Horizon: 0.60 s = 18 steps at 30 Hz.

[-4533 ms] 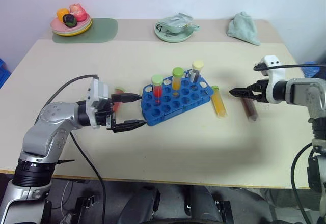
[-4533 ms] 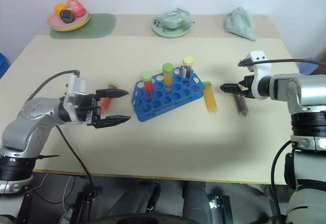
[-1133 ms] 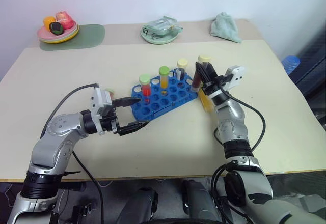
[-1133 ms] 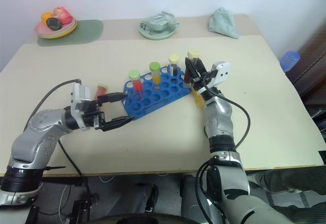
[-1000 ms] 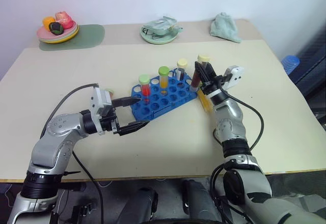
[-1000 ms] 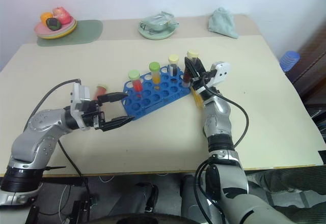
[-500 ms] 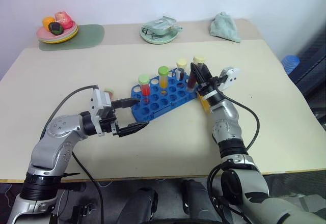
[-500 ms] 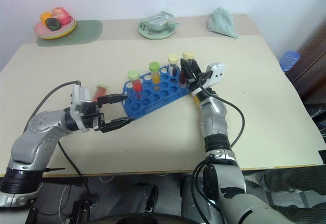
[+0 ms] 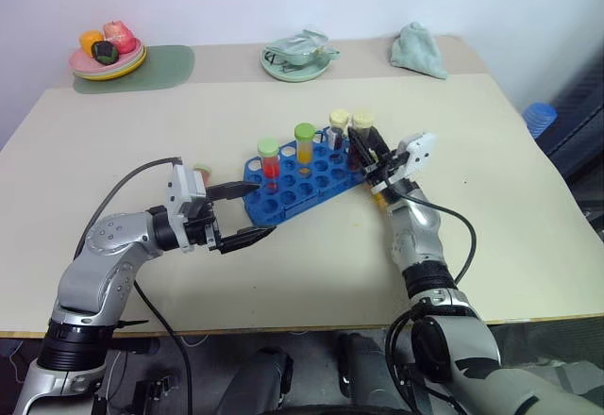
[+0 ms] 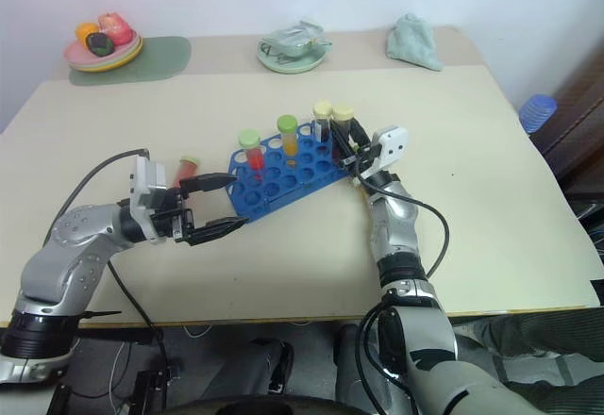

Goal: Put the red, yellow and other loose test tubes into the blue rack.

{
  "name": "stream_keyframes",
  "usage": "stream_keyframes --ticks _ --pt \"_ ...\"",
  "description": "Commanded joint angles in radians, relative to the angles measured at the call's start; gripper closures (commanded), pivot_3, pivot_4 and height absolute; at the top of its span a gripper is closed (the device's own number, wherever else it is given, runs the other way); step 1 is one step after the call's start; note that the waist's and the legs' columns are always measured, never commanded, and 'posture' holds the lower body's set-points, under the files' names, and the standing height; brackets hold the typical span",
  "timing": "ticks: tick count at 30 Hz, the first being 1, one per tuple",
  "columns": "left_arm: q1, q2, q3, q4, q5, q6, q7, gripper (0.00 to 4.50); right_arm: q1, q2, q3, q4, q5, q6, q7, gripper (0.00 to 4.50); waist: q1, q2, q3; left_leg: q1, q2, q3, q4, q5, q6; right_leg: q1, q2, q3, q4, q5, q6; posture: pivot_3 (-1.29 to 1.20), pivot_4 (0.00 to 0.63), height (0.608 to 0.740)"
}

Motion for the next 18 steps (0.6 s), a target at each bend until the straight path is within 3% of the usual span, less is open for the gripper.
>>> stream_keyframes --ticks 1,7,8,14,18 --pt "-0.018 0.001 0.015 -0.021 -0.004 -0.011 0.006 0.21 0.022 0.0 0.018 -0.015 0.0 -0.039 0.034 3.2 0.0 0.0 0.0 0.0 0.0 0.0 0.0 0.0 0.0 0.0 0.0 0.0 0.0 0.0 0.0 0.0 0.15 0.74" --pt "-0.018 -0.004 0.011 -0.025 -0.006 -0.006 0.009 0.21 0.041 -0.015 0.048 -0.058 -0.094 -0.082 -0.071 0.3 -0.002 0.0 0.0 0.0 0.0 0.001 0.0 0.0 0.0 0.0 0.0 0.001 0.0 0.0 0.0 0.0 0.15 0.74" --pt "-0.018 -0.004 0.01 -0.024 -0.006 -0.006 0.008 0.21 0.042 -0.022 0.054 -0.08 -0.106 -0.069 -0.087 0.05 -0.001 0.0 0.0 0.0 0.0 0.001 0.0 0.0 -0.001 -0.001 0.001 0.001 0.001 0.0 0.0 0.0 0.15 0.74" --pt "-0.024 -0.01 0.004 -0.016 -0.003 -0.007 0.007 0.21 0.074 -0.096 0.082 -0.376 -0.232 0.131 -0.265 0.05 0.004 0.0 0.0 -0.002 0.0 0.002 0.0 0.0 -0.001 -0.004 0.001 0.003 0.001 0.0 0.0 0.0 0.15 0.74" --pt "-0.037 -0.017 -0.004 -0.006 0.001 -0.01 0.005 0.21 0.085 -0.174 0.092 -0.615 -0.236 0.391 -0.294 0.05 0.005 0.0 0.0 -0.003 0.0 0.005 -0.001 0.0 -0.001 -0.007 0.001 0.007 0.002 0.0 0.0 0.0 0.15 0.74"
